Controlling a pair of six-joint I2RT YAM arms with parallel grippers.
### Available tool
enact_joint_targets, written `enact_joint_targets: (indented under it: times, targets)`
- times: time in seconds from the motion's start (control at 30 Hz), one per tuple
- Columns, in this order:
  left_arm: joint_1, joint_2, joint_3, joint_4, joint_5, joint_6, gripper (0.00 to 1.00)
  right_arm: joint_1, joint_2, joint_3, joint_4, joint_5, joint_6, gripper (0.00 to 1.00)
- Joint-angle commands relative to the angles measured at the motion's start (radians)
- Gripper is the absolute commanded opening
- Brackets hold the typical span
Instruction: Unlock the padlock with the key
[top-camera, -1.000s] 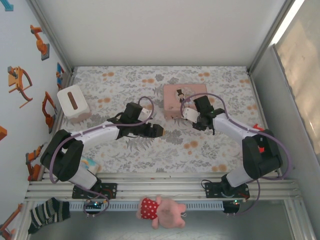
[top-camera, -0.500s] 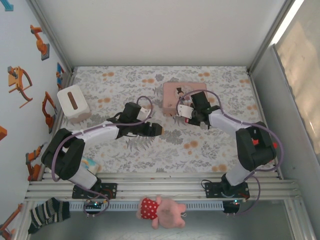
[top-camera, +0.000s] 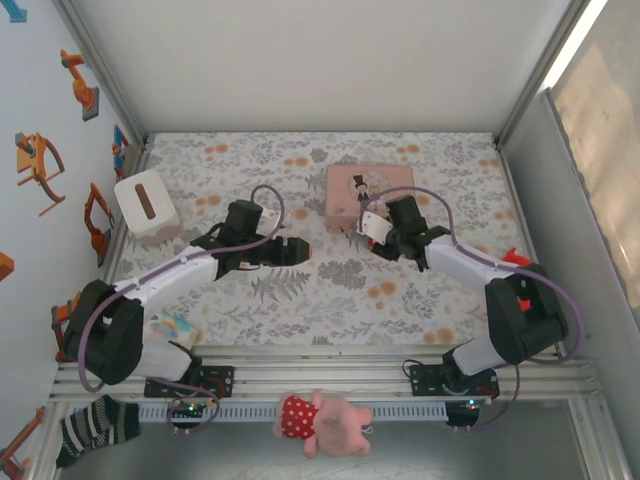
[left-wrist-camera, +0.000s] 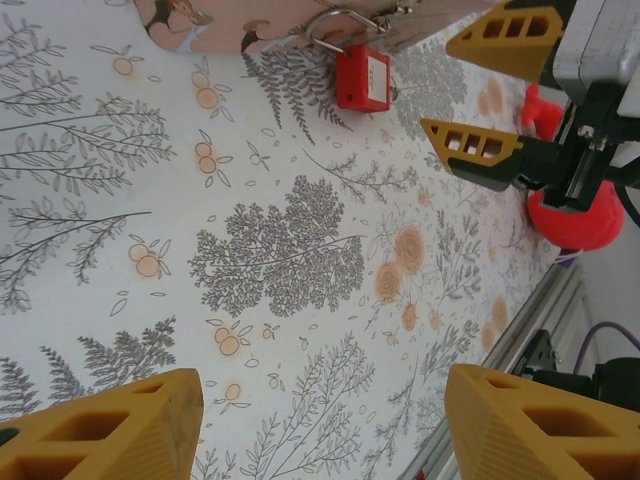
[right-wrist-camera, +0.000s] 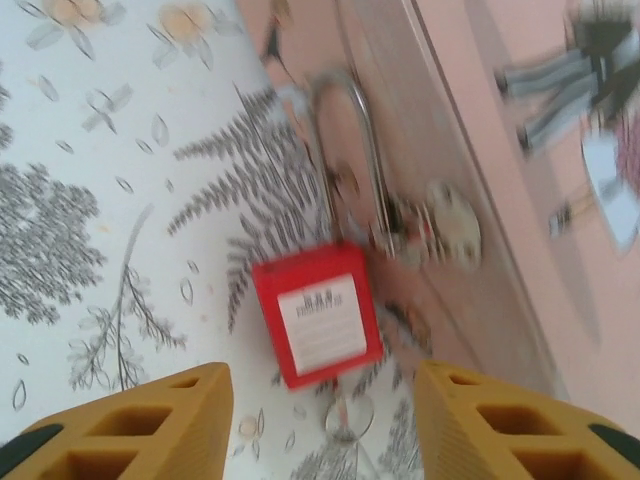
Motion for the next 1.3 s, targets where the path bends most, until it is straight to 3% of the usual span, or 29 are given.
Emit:
enact_joint_targets:
  times: [0.0, 0.07, 0.17, 0.23, 0.63, 0.93, 1.1, 1.27]
  targets:
    - [0.008, -0.041, -0.025, -0.061, -0.024, 0.015, 0.66, -0.020, 0.001, -0.017, 0.021, 0.107, 0.144, 0.50]
    - [0.008, -0.058, -0.033, -0.072, -0.033, 0.014, 0.66, -0.049, 0.031, 0.015, 0.000, 0.148, 0.173, 0.41]
    - [0.009, -0.093, -0.048, -0.084, -0.043, 0.013, 0.66, -0.117, 0.045, 0.017, -0.018, 0.105, 0.212, 0.08]
    - [0.010, -0.121, -0.062, -0.095, -0.055, 0.014, 0.66, -0.134, 0.057, 0.012, -0.019, 0.079, 0.220, 0.00]
    - [0.035, -0.173, -0.090, -0.124, -0.077, 0.030, 0.66, -0.123, 0.255, 0.115, -0.015, 0.058, 0.216, 0.00]
    - [0.071, -0.149, -0.075, -0.123, -0.069, 0.041, 0.66, 0.050, 0.377, 0.226, -0.017, 0.075, 0.073, 0.00]
    - [0.072, -0.156, -0.074, -0.117, -0.071, 0.033, 0.66, 0.081, 0.335, 0.196, 0.083, 0.063, 0.069, 0.00]
    - [0.081, -0.191, -0.082, -0.131, -0.116, 0.031, 0.67, 0.072, 0.144, 0.096, 0.180, 0.022, 0.131, 0.00]
